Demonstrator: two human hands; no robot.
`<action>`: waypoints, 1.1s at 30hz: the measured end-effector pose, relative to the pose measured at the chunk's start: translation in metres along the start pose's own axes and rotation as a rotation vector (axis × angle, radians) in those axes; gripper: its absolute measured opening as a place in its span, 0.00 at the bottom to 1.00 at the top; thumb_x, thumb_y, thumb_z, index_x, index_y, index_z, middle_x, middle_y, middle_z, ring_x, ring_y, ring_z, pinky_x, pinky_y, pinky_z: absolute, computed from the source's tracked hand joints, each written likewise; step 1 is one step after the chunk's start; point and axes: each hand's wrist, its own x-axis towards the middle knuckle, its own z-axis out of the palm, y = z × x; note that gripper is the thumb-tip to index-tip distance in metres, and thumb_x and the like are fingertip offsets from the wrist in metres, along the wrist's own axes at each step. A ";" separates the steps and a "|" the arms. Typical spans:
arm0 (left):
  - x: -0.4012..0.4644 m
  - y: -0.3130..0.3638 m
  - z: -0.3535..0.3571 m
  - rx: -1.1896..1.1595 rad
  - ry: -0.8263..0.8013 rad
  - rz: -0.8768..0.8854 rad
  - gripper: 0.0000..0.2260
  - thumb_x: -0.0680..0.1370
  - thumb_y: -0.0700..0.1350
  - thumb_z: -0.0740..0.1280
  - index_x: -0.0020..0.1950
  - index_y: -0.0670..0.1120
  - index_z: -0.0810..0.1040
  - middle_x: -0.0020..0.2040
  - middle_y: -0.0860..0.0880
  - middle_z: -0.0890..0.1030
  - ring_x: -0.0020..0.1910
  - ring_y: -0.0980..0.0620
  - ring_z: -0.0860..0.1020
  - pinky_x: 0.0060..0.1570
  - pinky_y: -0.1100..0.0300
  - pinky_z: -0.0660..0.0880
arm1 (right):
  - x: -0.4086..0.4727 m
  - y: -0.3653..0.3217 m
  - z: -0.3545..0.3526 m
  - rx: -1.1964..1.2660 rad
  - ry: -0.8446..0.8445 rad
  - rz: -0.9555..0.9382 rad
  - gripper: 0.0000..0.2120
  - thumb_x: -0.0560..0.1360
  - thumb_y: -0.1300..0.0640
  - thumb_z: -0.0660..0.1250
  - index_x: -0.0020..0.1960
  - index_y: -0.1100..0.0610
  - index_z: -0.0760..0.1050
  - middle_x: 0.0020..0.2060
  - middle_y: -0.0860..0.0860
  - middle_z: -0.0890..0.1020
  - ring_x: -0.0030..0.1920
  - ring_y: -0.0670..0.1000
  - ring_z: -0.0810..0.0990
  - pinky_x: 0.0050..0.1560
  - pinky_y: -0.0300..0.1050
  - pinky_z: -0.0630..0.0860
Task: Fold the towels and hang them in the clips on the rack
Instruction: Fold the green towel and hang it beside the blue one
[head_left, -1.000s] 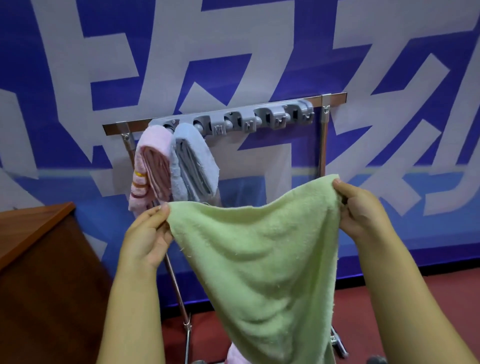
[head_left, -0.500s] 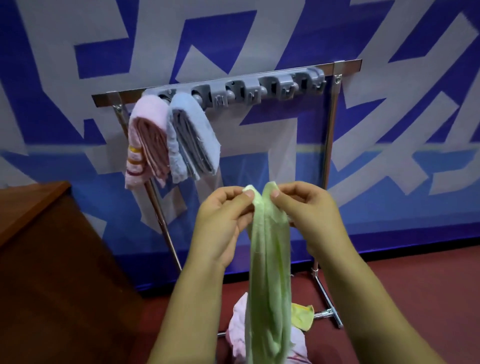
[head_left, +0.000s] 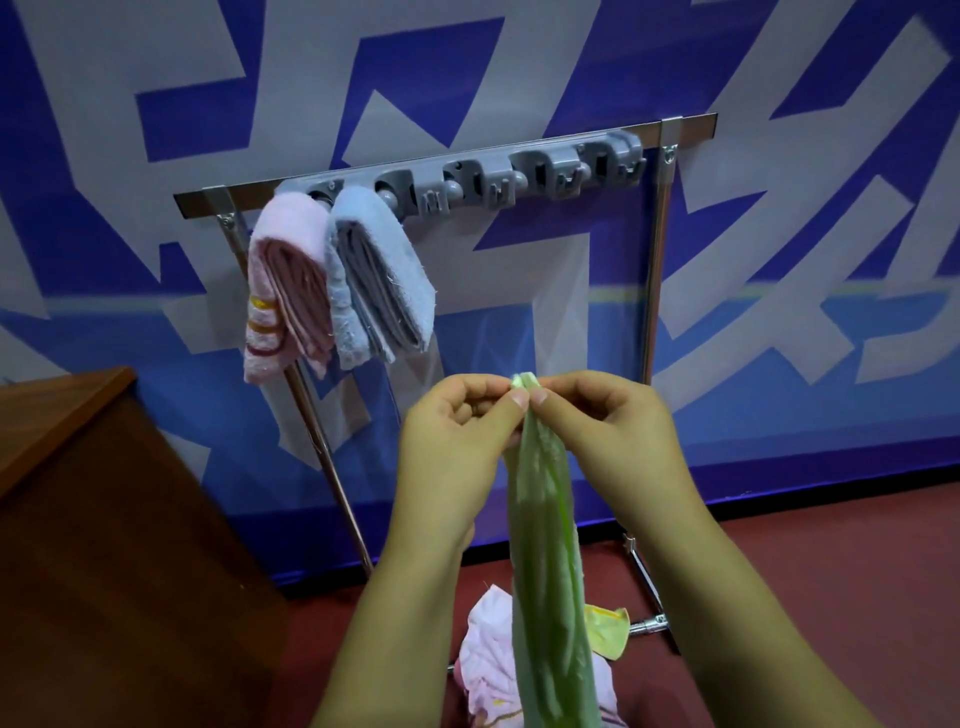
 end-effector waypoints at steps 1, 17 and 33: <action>-0.001 0.001 0.000 0.003 -0.003 0.005 0.02 0.74 0.35 0.69 0.45 0.38 0.79 0.43 0.41 0.84 0.43 0.47 0.84 0.45 0.55 0.81 | 0.000 0.000 -0.001 -0.018 -0.007 -0.014 0.04 0.73 0.57 0.69 0.45 0.52 0.83 0.38 0.49 0.86 0.44 0.47 0.84 0.49 0.48 0.81; -0.002 0.008 -0.013 -0.018 -0.212 0.059 0.10 0.74 0.48 0.67 0.49 0.43 0.82 0.46 0.47 0.85 0.49 0.51 0.83 0.46 0.58 0.80 | 0.011 -0.005 -0.016 -0.063 -0.057 -0.155 0.03 0.73 0.56 0.69 0.42 0.50 0.81 0.38 0.48 0.84 0.42 0.47 0.82 0.46 0.40 0.78; 0.022 -0.025 -0.060 0.434 -0.490 0.007 0.13 0.64 0.52 0.74 0.43 0.46 0.78 0.43 0.49 0.81 0.43 0.53 0.80 0.49 0.53 0.77 | 0.019 -0.014 -0.020 0.355 -0.083 -0.008 0.09 0.77 0.61 0.61 0.39 0.55 0.74 0.26 0.44 0.76 0.26 0.40 0.73 0.26 0.32 0.69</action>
